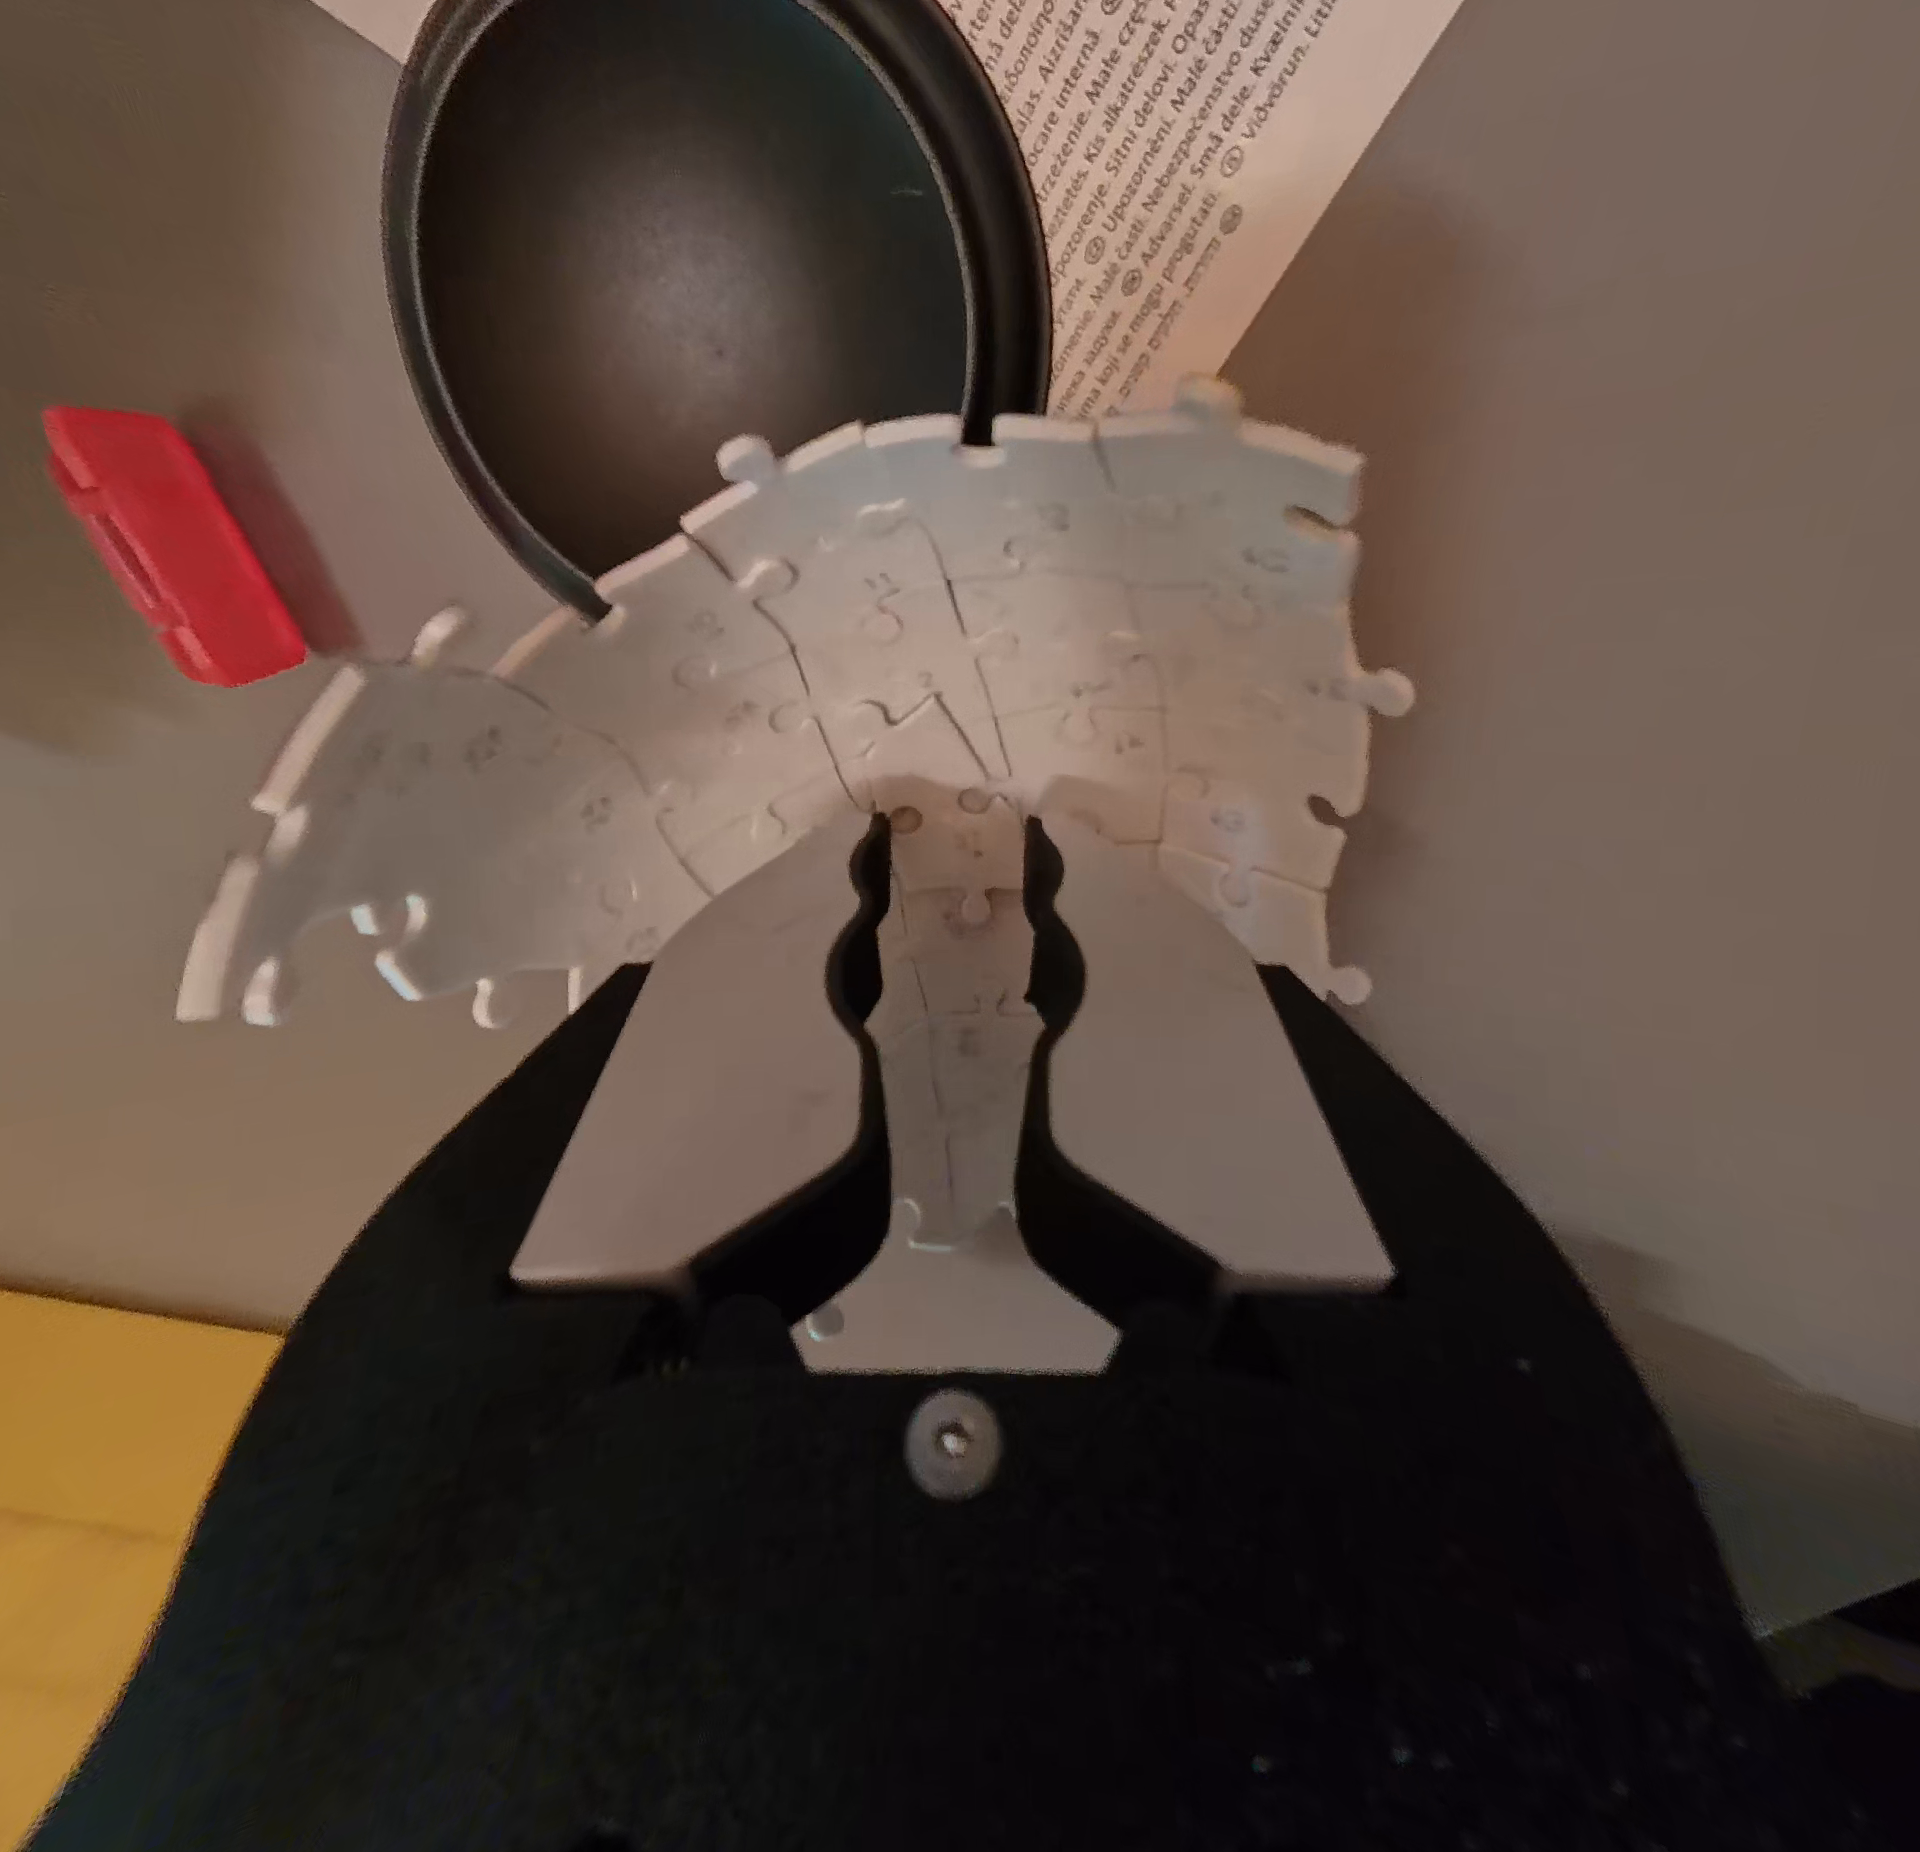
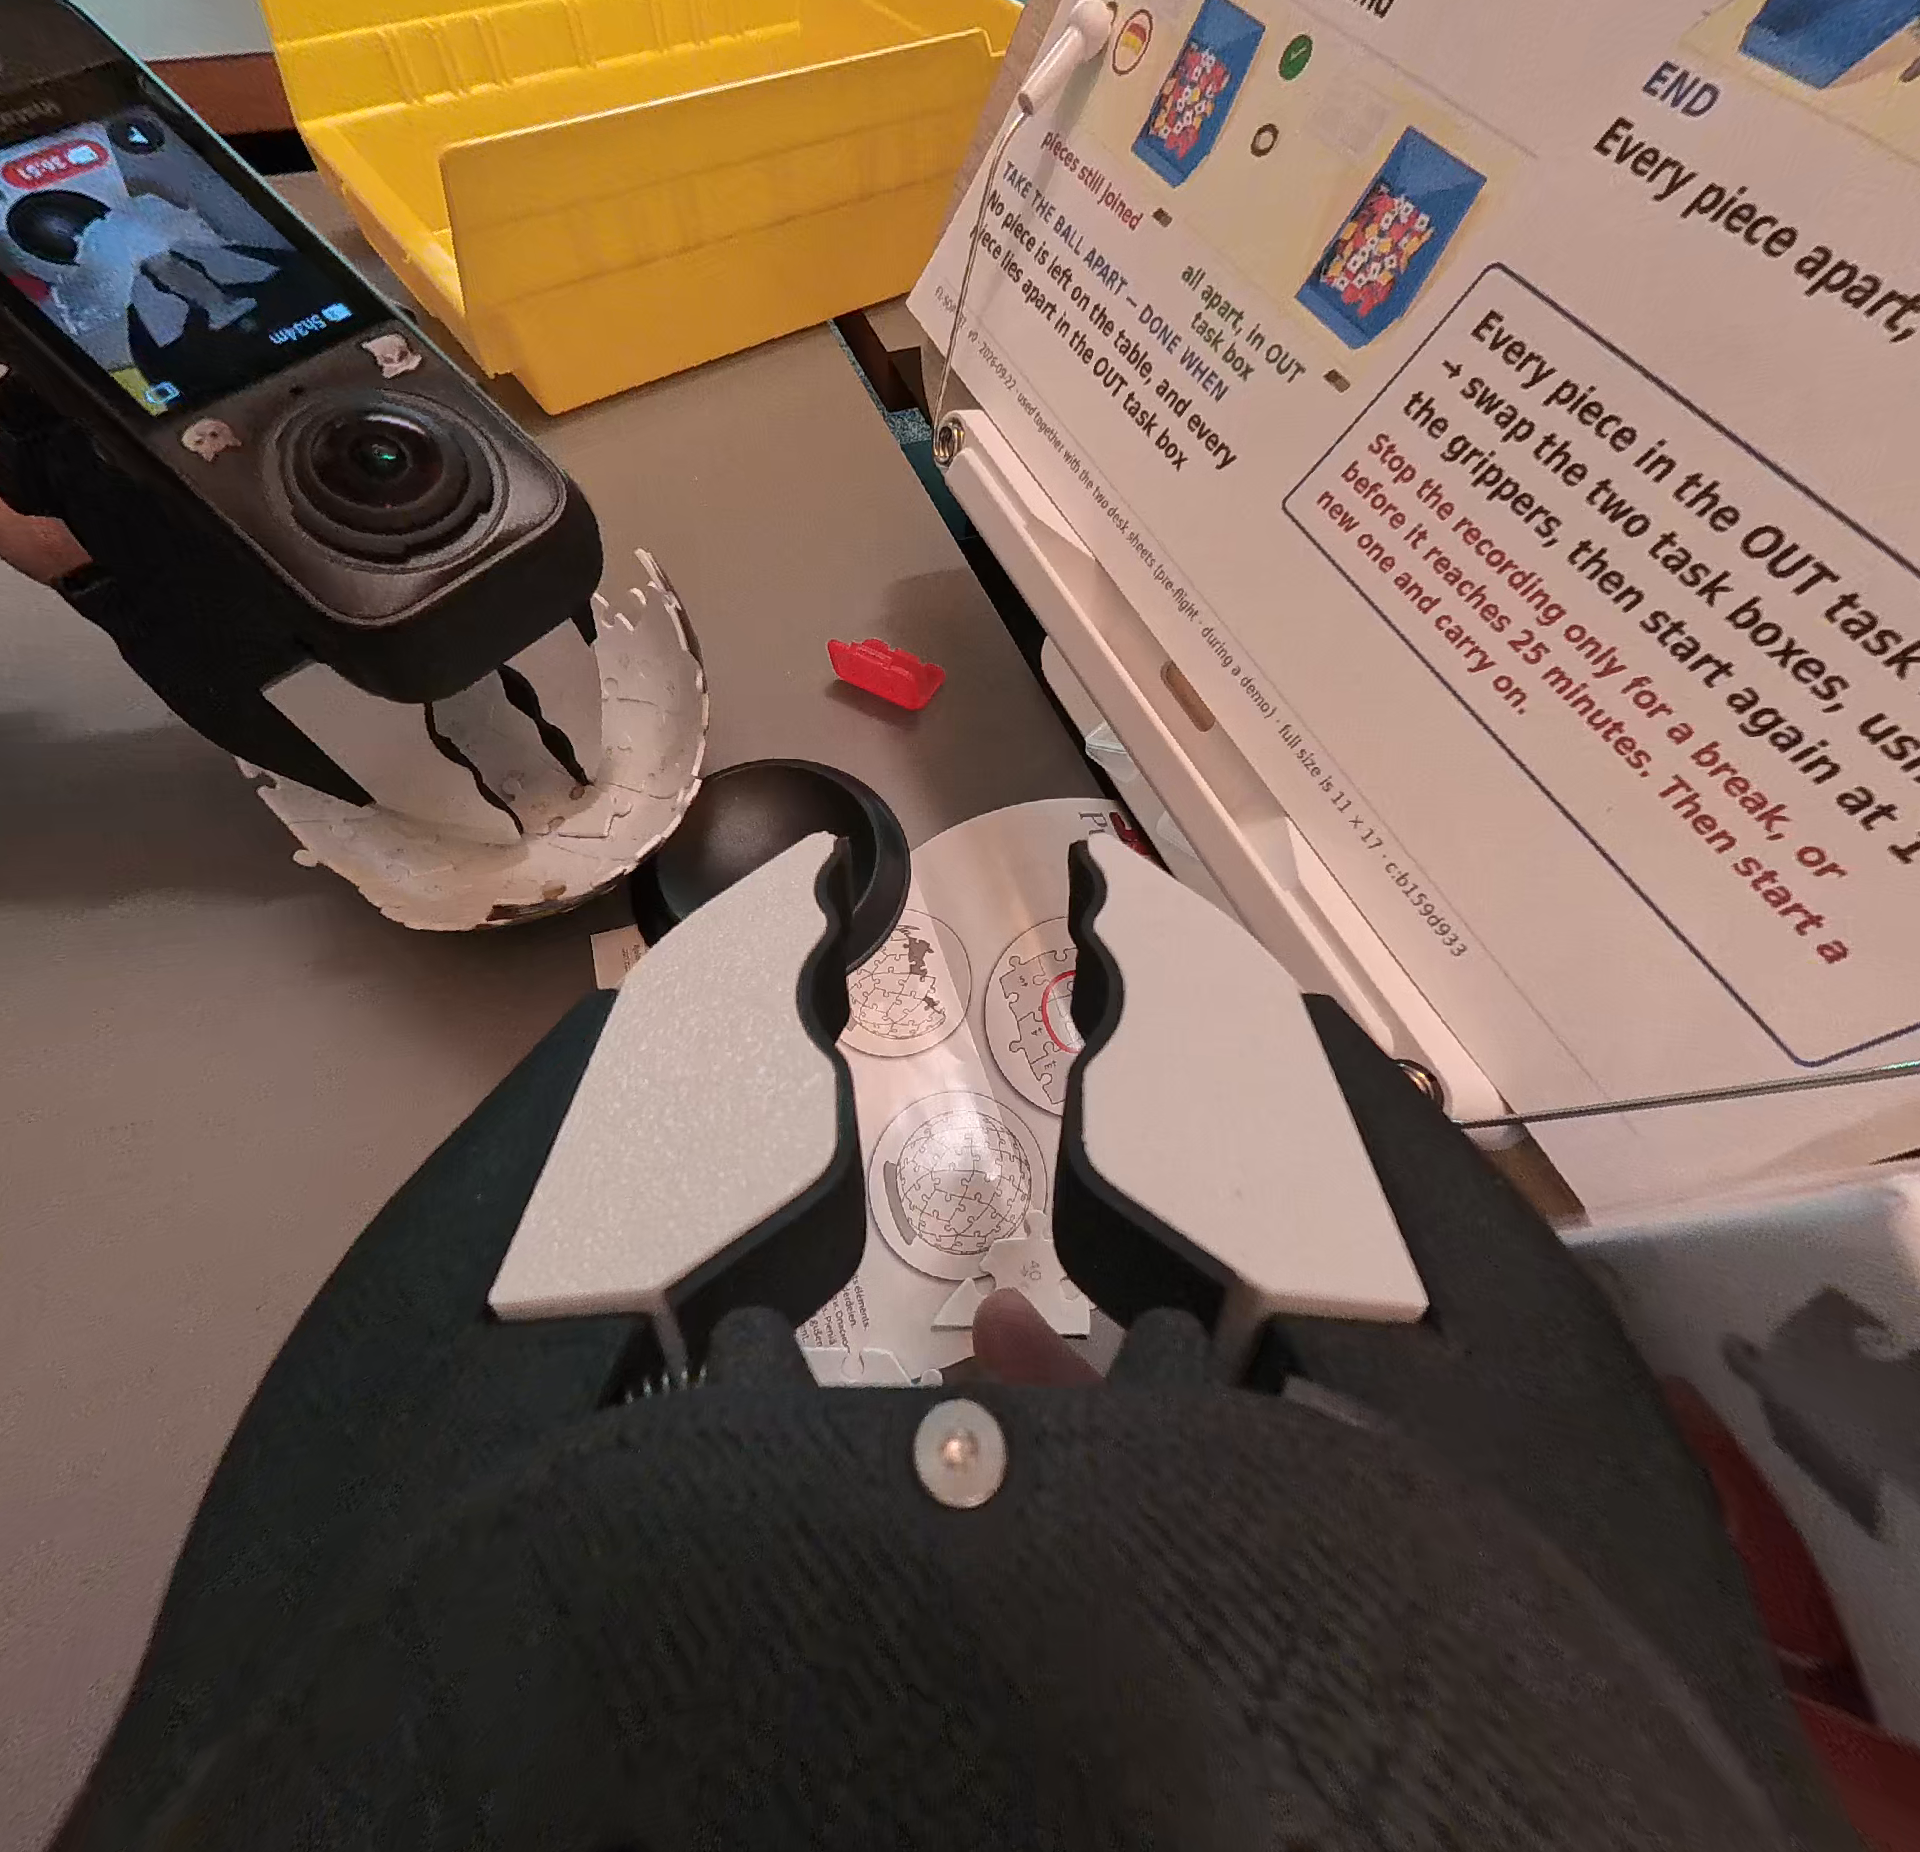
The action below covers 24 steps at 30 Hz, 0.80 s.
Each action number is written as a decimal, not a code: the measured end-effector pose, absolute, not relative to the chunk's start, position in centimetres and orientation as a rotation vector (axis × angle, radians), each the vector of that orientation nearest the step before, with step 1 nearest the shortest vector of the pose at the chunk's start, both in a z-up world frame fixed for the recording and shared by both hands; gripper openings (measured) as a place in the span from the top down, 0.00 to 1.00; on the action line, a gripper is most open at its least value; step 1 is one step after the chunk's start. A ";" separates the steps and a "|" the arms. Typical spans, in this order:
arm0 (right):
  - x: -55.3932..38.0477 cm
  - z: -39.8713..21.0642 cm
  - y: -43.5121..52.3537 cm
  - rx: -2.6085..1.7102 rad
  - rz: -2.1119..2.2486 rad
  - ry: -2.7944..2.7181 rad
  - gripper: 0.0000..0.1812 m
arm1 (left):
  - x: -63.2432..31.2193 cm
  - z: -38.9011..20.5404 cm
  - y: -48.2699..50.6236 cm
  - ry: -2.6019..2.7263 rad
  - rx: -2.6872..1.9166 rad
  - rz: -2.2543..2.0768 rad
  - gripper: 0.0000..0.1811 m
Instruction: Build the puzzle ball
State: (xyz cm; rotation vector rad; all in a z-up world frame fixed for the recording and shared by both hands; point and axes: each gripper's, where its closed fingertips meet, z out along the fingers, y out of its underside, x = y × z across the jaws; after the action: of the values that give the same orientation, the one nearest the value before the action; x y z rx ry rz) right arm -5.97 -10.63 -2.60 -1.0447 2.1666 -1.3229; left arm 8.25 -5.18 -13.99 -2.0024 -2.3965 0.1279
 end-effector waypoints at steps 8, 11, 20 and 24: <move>-6.0 -2.6 -10.6 -1.046 -1.325 2.167 0.78 | 8.2 -13.9 -5.2 -2.362 -2.068 0.166 0.87; -6.1 -2.5 -10.6 -1.047 -1.326 2.167 0.78 | 8.1 -13.8 -5.2 -2.359 -2.063 0.190 0.88; -6.1 -2.6 -10.6 -1.055 -1.322 2.172 0.78 | 8.1 -13.0 -5.1 -2.308 -2.069 0.206 0.86; -6.1 -2.6 -10.6 -1.056 -1.322 2.172 0.78 | 8.4 -13.4 -4.7 -2.240 -2.162 0.159 0.82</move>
State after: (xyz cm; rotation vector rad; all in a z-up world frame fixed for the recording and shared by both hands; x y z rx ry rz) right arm -6.06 -10.57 -2.62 -1.0563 2.1715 -1.3221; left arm 8.40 -4.69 -13.41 -2.1621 -2.2403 0.1587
